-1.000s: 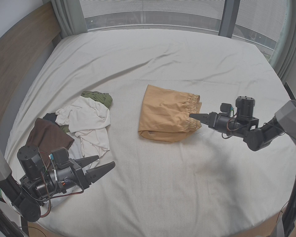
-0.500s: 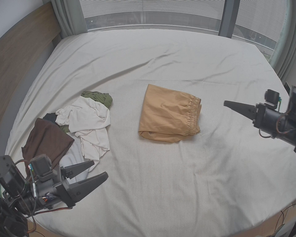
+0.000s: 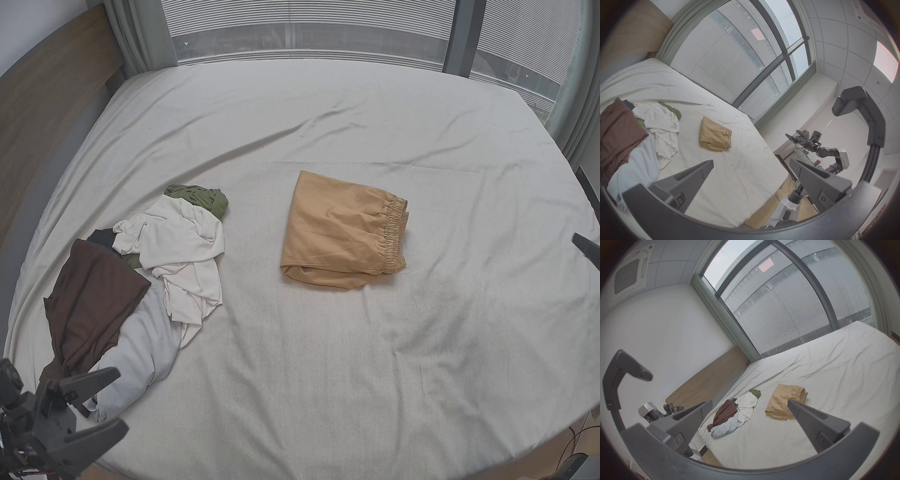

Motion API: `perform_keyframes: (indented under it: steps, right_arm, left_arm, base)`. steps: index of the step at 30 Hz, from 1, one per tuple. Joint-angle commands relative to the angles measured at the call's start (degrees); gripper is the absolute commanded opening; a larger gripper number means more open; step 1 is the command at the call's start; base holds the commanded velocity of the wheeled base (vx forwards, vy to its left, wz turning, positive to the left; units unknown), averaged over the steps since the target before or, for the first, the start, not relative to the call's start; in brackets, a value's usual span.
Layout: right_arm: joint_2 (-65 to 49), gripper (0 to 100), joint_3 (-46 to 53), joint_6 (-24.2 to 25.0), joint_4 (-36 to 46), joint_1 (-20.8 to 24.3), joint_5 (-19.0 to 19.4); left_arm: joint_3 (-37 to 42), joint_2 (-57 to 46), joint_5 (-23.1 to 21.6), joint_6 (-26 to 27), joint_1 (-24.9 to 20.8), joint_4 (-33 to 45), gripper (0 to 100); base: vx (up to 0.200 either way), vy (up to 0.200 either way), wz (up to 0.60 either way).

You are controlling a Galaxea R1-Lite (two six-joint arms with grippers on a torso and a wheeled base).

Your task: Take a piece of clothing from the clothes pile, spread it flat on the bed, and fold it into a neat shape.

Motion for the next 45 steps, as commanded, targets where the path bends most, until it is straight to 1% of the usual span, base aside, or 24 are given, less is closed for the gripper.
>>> perform_keyframes:
  steps: [1, 2, 4, 8, 14, 16, 18, 19, 20, 21, 22, 24, 25, 27, 28, 29, 31, 33, 34, 37, 38, 39, 42, 45]
  right_arm:
    - [-19.86, 100, 7.57, -0.29, 5.36, -5.11, -1.43]
    - [-20.13, 100, 7.75, -0.29, 5.45, -5.29, -1.43]
    - [-24.08, 100, 11.18, -0.29, 5.45, -8.37, -1.43]
    - [-30.67, 100, 16.72, -0.38, 5.62, -10.21, -1.34]
    - [-37.18, 100, 22.16, -1.09, 8.17, -12.41, -1.43]
    - [-38.76, 100, 27.26, -7.33, 10.28, -13.73, -3.45]
    - [-38.67, 100, 27.97, -13.39, 13.88, -13.64, -11.09]
    - [-38.67, 100, 27.97, -14.18, 15.47, -13.64, -13.38]
    - [-38.67, 100, 27.97, -15.32, 18.10, -13.64, -18.48]
    - [-38.67, 100, 27.97, -15.85, 19.33, -13.73, -20.85]
    - [-38.58, 100, 27.97, -15.85, 20.39, -13.64, -26.47]
    - [-38.58, 100, 27.97, -16.99, 20.56, -13.64, -31.84]
    - [-38.50, 100, 27.97, -18.05, 20.56, -13.64, -33.15]
    - [-38.50, 100, 27.97, -18.22, 20.47, -13.64, -33.15]
    - [-38.50, 100, 27.97, -18.22, 20.47, -13.64, -33.07]
    - [-38.58, 100, 27.97, -18.05, 20.39, -13.55, -32.36]
    - [-39.81, 100, 27.97, -18.84, 20.91, -12.85, -27.70]
    - [-41.75, 100, 27.97, -19.19, 21.00, -10.92, -25.95]
    - [-42.36, 100, 27.97, -19.63, 21.00, -9.95, -24.98]
    - [-42.54, 100, 27.97, -19.81, 21.00, -10.30, -24.45]
    - [-43.07, 100, 27.97, -19.89, 21.00, -10.56, -24.28]
    - [-43.15, 100, 27.97, -19.72, 20.74, -10.56, -24.45]
    - [-43.15, 100, 27.97, -19.81, 20.74, -10.56, -24.72]
    - [-43.15, 100, 27.97, -19.19, 20.74, -10.56, -24.89]
  left_arm:
    - [0.96, -20.68, -0.17, 0.08, 7.14, 12.01, 100]
    - [0.96, -20.95, -0.17, 0.08, 7.32, 12.19, 100]
    - [0.96, -24.90, -0.17, 0.08, 9.43, 15.44, 100]
    - [0.96, -30.00, -0.35, 0.17, 12.33, 21.33, 100]
    - [0.96, -32.02, -0.35, 0.70, 14.43, 23.70, 100]
    - [0.96, -32.73, -1.31, 2.01, 15.67, 24.49, 100]
    - [0.96, -34.22, -1.93, 3.07, 17.60, 26.34, 100]
    - [0.96, -34.92, -2.28, 3.42, 18.39, 27.13, 100]
    - [0.96, -36.15, -2.72, 4.65, 19.62, 29.15, 100]
    - [0.96, -36.24, -2.63, 5.44, 19.80, 29.76, 100]
    - [0.96, -36.15, -2.19, 7.99, 20.24, 31.35, 100]
    - [0.96, -36.15, -0.61, 11.51, 20.50, 33.81, 100]
    - [0.96, -36.15, 1.06, 12.91, 20.76, 35.48, 100]
    - [0.96, -36.24, 4.23, 14.93, 21.38, 39.34, 100]
    - [0.96, -36.24, 4.40, 14.93, 21.47, 39.52, 100]
    - [0.96, -36.24, 6.16, 14.50, 21.73, 40.49, 100]
    - [0.96, -36.24, 8.80, 14.50, 21.73, 39.70, 100]
    - [0.96, -36.24, 10.55, 14.85, 21.73, 39.70, 100]
    - [0.96, -36.24, 13.10, 16.87, 21.73, 39.78, 100]
    - [0.96, -36.24, 16.44, 21.00, 21.99, 39.96, 100]
    - [0.96, -36.86, 17.94, 22.76, 23.58, 40.05, 100]
    - [0.96, -39.76, 17.76, 23.99, 27.18, 40.22, 100]
    - [0.96, -41.16, 18.29, 29.35, 26.30, 40.14, 100]
    - [0.79, -40.81, 20.57, 28.38, 26.39, 41.45, 100]
  base:
    - [0.000, 0.000, 0.00]
    - [0.000, 0.000, 0.00]
    - [0.000, 0.000, 0.00]
    - [0.000, 0.000, 0.00]
    - [0.000, 0.000, 0.00]
    - [0.000, 0.000, 0.00]
    - [0.000, 0.000, 0.00]
    - [0.000, 0.000, 0.00]
    - [0.000, 0.000, 0.00]
    - [0.000, 0.000, 0.00]
    - [0.000, 0.000, 0.00]
    - [0.000, 0.000, 0.00]
    - [0.000, 0.000, 0.00]
    - [0.000, 0.000, 0.00]
    - [0.000, 0.000, 0.00]
    - [0.000, 0.000, 0.00]
    - [0.000, 0.000, 0.00]
    - [0.000, 0.000, 0.00]
    - [0.000, 0.000, 0.00]
    - [0.000, 0.000, 0.00]
    - [0.000, 0.000, 0.00]
    - [0.000, 0.000, 0.00]
    - [0.000, 0.000, 0.00]
    - [0.000, 0.000, 0.00]
